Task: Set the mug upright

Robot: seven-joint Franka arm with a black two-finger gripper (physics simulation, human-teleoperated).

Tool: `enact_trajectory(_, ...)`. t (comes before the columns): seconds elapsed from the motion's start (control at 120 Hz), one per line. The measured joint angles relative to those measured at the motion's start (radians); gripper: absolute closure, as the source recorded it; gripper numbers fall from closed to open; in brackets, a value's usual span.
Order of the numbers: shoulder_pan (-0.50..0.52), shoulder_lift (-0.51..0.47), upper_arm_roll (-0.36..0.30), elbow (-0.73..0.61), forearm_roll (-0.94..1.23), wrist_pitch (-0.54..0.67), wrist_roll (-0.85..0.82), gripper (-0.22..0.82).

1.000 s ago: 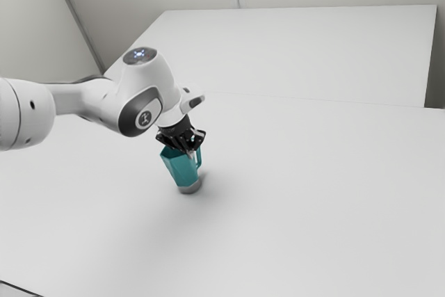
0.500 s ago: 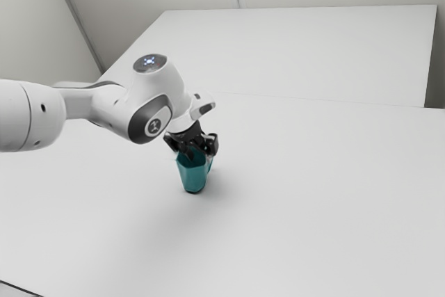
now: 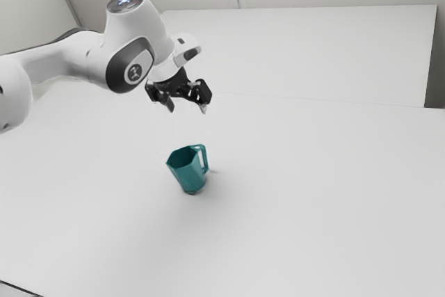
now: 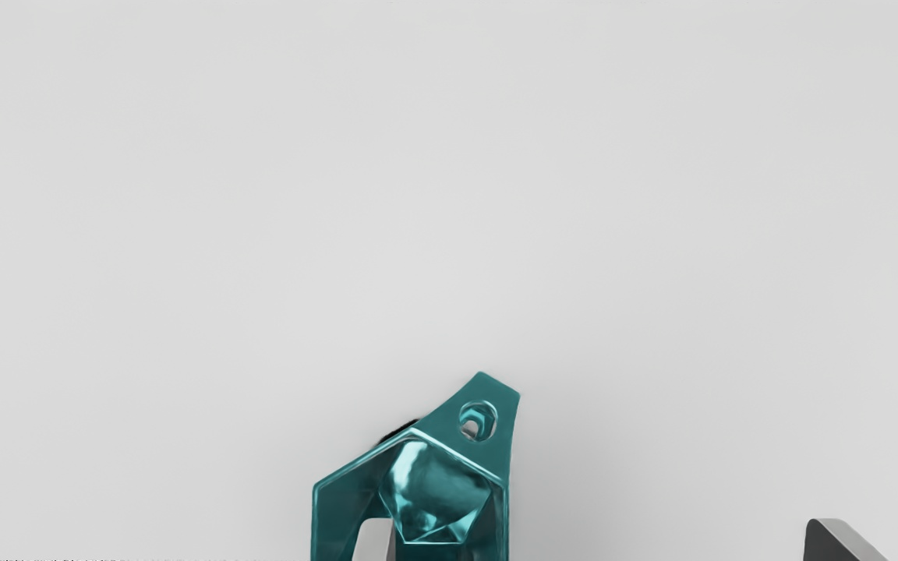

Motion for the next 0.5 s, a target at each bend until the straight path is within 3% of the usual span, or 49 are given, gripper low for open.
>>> enact_trajectory(0.192, 0.003, 0.011, 0.002, 0.14, 0.001, -0.163, 0.005, 0.01)
enact_trajectory(0.325, 0.0, 0.071, 0.002, 0.28, -0.005, -0.294, 0.008, 0.01)
enact_trajectory(0.5, 0.002, 0.095, 0.002, 0.365, -0.001, -0.385, 0.01, 0.0)
